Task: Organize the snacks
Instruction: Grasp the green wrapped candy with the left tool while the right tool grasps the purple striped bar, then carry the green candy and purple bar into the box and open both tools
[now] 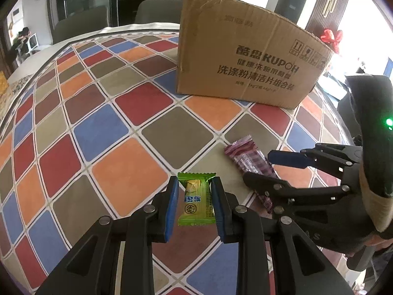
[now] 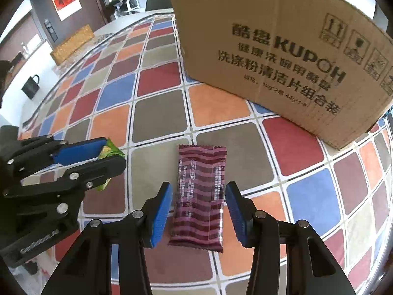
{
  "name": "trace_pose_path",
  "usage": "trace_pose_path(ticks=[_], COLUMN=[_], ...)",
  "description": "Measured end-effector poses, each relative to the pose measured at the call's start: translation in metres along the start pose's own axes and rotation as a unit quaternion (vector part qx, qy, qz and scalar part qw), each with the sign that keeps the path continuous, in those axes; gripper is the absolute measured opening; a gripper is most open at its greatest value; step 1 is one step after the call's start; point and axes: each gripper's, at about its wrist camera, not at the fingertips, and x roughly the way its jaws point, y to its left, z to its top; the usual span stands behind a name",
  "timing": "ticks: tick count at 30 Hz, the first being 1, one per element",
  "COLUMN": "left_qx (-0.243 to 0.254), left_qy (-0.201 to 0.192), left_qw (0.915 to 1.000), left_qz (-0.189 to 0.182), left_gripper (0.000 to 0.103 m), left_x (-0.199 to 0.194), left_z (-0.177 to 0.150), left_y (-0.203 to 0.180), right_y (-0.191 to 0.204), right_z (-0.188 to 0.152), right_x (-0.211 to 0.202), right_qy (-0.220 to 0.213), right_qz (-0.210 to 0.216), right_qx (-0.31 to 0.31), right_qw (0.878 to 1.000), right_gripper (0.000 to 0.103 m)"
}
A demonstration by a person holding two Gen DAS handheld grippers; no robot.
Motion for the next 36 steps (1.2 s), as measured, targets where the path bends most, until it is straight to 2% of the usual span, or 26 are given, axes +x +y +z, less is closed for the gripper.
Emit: trace_pose_path(ticks=[4,9,20,36], left_qx=[0.0,-0.002,0.006,0.03], left_qy=[0.003,0.003,-0.028,-0.103], left_qw=[1.0,1.0,0.9996,0.9942], left_qz=[0.0,-0.002,-0.001,-0.01], left_gripper=[0.027,0.027,0.027,0.027], left_x=[0.003,0.004,-0.014,-0.06], left_z=[-0.003,-0.004,0.008,0.056], left_y=[0.0,0.0,-0.007,-0.025], right_y=[-0.001,-0.001,-0.006,-0.023], right_z=[0.0,-0.003,-0.009,0.006], right_x=[0.004,0.001,-0.025,-0.096], right_qy=[-0.002,-0.011,-0.05,-0.155], right_qz=[-0.014,-0.025,-0.024,-0.042], right_qx=[0.009,0.017,0.047,0.096], right_qw=[1.0,0.999,0.997,0.982], right_gripper=[0.046,0.038,0.038,0.038])
